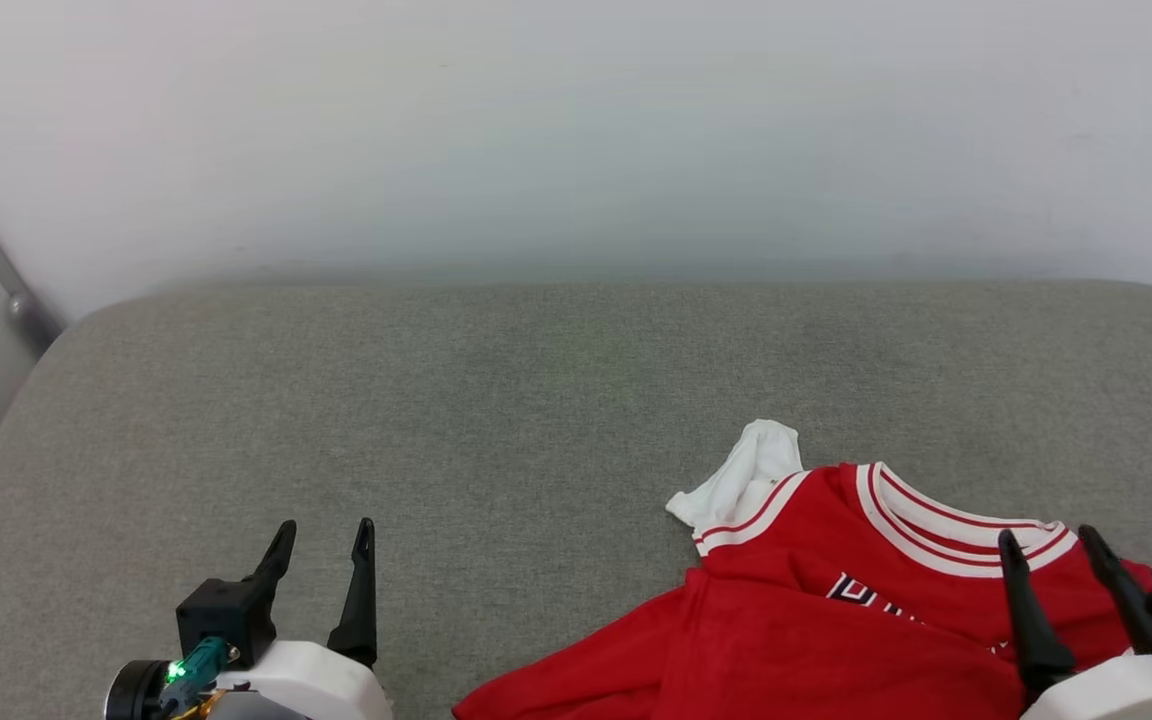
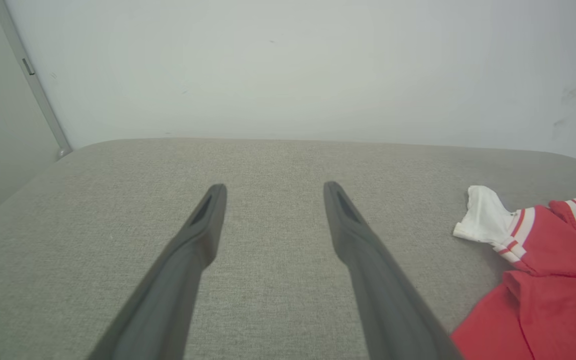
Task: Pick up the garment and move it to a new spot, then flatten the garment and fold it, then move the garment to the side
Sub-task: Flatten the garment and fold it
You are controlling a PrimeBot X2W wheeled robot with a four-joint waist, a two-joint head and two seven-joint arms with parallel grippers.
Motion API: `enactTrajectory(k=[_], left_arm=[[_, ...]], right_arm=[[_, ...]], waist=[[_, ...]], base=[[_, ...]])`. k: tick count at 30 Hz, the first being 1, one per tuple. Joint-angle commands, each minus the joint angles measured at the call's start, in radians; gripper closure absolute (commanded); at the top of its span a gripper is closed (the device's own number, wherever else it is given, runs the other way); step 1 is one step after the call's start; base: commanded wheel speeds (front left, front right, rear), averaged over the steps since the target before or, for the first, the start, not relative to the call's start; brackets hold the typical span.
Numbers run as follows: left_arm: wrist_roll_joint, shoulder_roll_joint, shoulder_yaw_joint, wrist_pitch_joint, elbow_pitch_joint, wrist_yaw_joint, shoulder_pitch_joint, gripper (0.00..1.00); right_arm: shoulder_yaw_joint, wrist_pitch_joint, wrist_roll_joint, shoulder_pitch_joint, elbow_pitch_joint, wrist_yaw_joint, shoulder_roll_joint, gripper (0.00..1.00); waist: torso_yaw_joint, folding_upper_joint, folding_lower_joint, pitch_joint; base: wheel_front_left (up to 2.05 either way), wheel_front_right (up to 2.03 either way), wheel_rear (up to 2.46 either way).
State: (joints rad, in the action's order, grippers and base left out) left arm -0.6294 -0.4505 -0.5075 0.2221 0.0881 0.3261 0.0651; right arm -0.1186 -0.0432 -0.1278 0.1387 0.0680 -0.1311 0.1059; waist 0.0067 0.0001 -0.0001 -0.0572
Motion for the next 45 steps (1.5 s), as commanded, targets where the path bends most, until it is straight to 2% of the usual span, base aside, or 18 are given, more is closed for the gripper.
enactTrajectory(k=[1, 6, 10, 18, 19, 20, 25, 33, 39, 40, 41, 42, 43, 45], left_arm=[[-0.007, -0.001, -0.001, -0.003, 0.005, -0.001, -0.005, 0.00], [-0.011, 0.010, -0.018, -0.017, 0.026, -0.021, 0.024, 0.00], [0.003, 0.023, -0.064, -0.056, 0.051, -0.068, 0.081, 0.00], [0.016, 0.059, -0.208, -0.248, 0.106, -0.231, 0.265, 0.00], [0.016, 0.059, -0.208, -0.248, 0.106, -0.231, 0.265, 0.00], [0.016, 0.067, -0.243, -0.317, 0.128, -0.270, 0.313, 0.00], [0.018, 0.094, -0.322, -0.478, 0.182, -0.361, 0.432, 0.00], [0.016, 0.132, -0.419, -0.642, 0.269, -0.431, 0.553, 0.00], [0.009, 0.154, -0.506, -0.740, 0.364, -0.450, 0.614, 0.00], [-0.012, 0.161, -0.544, -0.785, 0.397, -0.456, 0.617, 0.00], [-0.029, 0.167, -0.561, -0.810, 0.411, -0.457, 0.611, 0.47], [-0.042, 0.171, -0.580, -0.833, 0.423, -0.459, 0.609, 0.60], [-0.054, 0.173, -0.596, -0.841, 0.426, -0.459, 0.608, 0.98], [-0.076, 0.175, -0.616, -0.833, 0.425, -0.461, 0.615, 1.00]], right_arm=[[0.006, -0.013, 0.011, 0.021, 0.018, 0.001, -0.010, 0.00], [0.034, -0.047, 0.026, 0.033, 0.095, 0.001, -0.036, 0.00], [0.054, -0.062, 0.024, 0.017, 0.136, 0.001, -0.043, 0.00], [0.073, -0.060, 0.022, -0.021, 0.169, 0.001, -0.050, 0.00], [0.073, -0.060, 0.022, -0.021, 0.169, 0.001, -0.050, 0.00], [0.083, -0.059, 0.032, -0.034, 0.170, 0.001, -0.051, 0.00], [0.100, -0.048, 0.035, -0.066, 0.176, 0.001, -0.053, 0.00], [0.115, -0.024, 0.019, -0.101, 0.158, 0.001, -0.056, 0.00], [0.118, 0.003, -0.008, -0.124, 0.120, 0.001, -0.056, 0.00], [0.115, 0.010, -0.019, -0.126, 0.105, 0.001, -0.056, 0.00], [0.115, 0.011, -0.021, -0.129, 0.100, 0.001, -0.056, 0.00], [0.115, 0.014, -0.023, -0.133, 0.096, 0.001, -0.056, 0.00], [0.116, 0.016, -0.027, -0.137, 0.091, 0.001, -0.056, 0.00], [0.113, 0.017, -0.029, -0.138, 0.085, 0.001, -0.056, 0.00]], waist=[[-0.006, -0.0001, 0.0001, -0.002], [-0.035, -0.0001, 0.0001, 0.008], [-0.059, -0.0001, 0.0001, 0.036], [-0.103, -0.0001, 0.0001, 0.124], [-0.103, -0.0001, 0.0001, 0.124], [-0.114, -0.0001, 0.0001, 0.144], [-0.140, -0.0001, 0.0001, 0.193], [-0.181, -0.0001, 0.0001, 0.267], [-0.204, -0.0001, 0.0001, 0.310], [-0.209, -0.0001, 0.0001, 0.314], [-0.212, -0.0001, 0.0001, 0.314], [-0.214, -0.0001, 0.0001, 0.314], [-0.217, -0.0001, 0.0001, 0.312], [-0.218, -0.0001, 0.0001, 0.307]], base=[[0.00, 0.00, 0.00], [0.00, 0.00, 0.00], [0.00, 0.00, 0.00], [0.00, 0.00, 0.00], [0.00, 0.00, 0.00], [0.00, 0.00, 0.00], [0.00, 0.00, 0.00], [0.00, 0.00, 0.00], [0.00, 0.00, 0.00], [0.00, 0.00, 0.00], [0.00, 0.00, 0.00], [0.00, 0.00, 0.00], [0.00, 0.00, 0.00], [0.00, 0.00, 0.00]])
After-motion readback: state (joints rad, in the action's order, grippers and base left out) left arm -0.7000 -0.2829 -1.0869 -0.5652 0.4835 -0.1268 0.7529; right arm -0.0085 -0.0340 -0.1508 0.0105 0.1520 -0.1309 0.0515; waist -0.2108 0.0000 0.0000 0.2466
